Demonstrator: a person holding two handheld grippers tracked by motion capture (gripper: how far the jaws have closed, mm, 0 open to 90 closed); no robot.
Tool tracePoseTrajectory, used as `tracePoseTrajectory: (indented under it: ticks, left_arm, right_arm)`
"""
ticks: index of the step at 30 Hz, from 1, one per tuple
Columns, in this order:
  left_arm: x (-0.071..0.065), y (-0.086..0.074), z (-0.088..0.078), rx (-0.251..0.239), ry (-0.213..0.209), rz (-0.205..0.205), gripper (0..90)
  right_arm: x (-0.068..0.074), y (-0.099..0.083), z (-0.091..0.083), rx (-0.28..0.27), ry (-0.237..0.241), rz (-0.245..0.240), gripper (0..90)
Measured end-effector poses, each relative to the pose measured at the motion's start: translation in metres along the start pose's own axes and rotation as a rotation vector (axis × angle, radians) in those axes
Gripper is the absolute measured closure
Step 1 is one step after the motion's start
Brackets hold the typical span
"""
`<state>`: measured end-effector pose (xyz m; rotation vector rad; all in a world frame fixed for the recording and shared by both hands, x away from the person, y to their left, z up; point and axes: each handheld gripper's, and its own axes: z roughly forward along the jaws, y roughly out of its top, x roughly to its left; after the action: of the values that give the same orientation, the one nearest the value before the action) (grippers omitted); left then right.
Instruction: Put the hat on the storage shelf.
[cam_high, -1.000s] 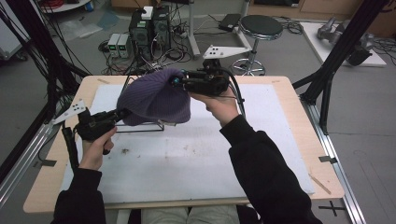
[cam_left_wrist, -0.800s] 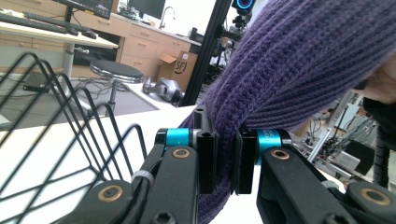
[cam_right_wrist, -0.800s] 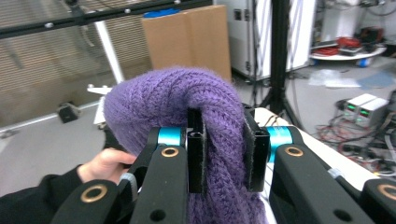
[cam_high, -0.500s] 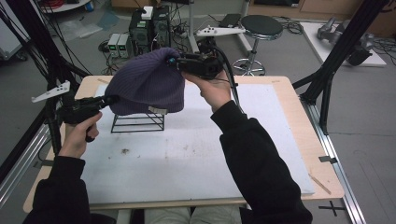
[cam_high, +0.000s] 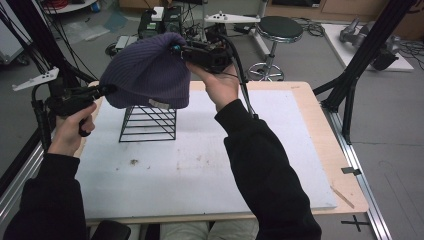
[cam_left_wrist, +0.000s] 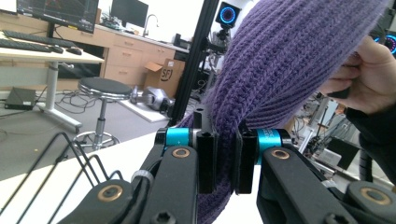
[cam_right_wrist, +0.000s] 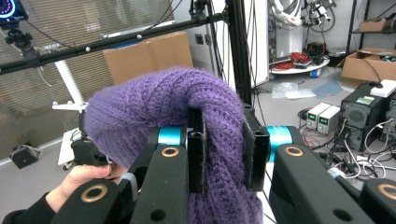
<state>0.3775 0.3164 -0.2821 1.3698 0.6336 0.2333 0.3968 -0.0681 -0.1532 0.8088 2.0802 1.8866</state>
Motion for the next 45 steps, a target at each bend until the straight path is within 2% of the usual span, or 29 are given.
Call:
tracePoseTrajectory:
  ticks: [5, 10, 20, 25, 30, 35, 45]
  left_arm:
    - [0.007, 0.005, 0.002, 0.008, 0.026, 0.011, 83.1]
    - [0.01, 0.003, 0.002, -0.001, 0.085, 0.028, 83.0]
    - [0.02, -0.006, -0.008, 0.009, 0.118, 0.005, 82.9]
    - [0.027, -0.019, -0.014, 0.012, 0.144, -0.017, 83.0]
    - [0.038, -0.038, -0.021, 0.006, 0.164, -0.061, 82.8]
    - [0.048, -0.058, -0.024, 0.014, 0.181, -0.1, 82.8]
    - [0.056, -0.083, -0.026, 0.044, 0.2, -0.142, 82.7]
  right_arm:
    - [-0.002, 0.0, 0.005, -0.001, -0.012, 0.012, 76.0]
    - [-0.002, -0.004, 0.012, -0.009, -0.023, 0.014, 75.9]
    - [-0.002, -0.012, 0.027, 0.025, -0.013, 0.032, 75.8]
    - [-0.002, -0.019, 0.039, 0.055, -0.017, 0.043, 75.6]
    - [-0.001, -0.028, 0.055, 0.086, -0.025, 0.033, 75.6]
    - [-0.006, -0.05, 0.073, 0.118, -0.048, 0.046, 75.6]
    - [-0.011, -0.072, 0.086, 0.154, -0.076, 0.054, 75.6]
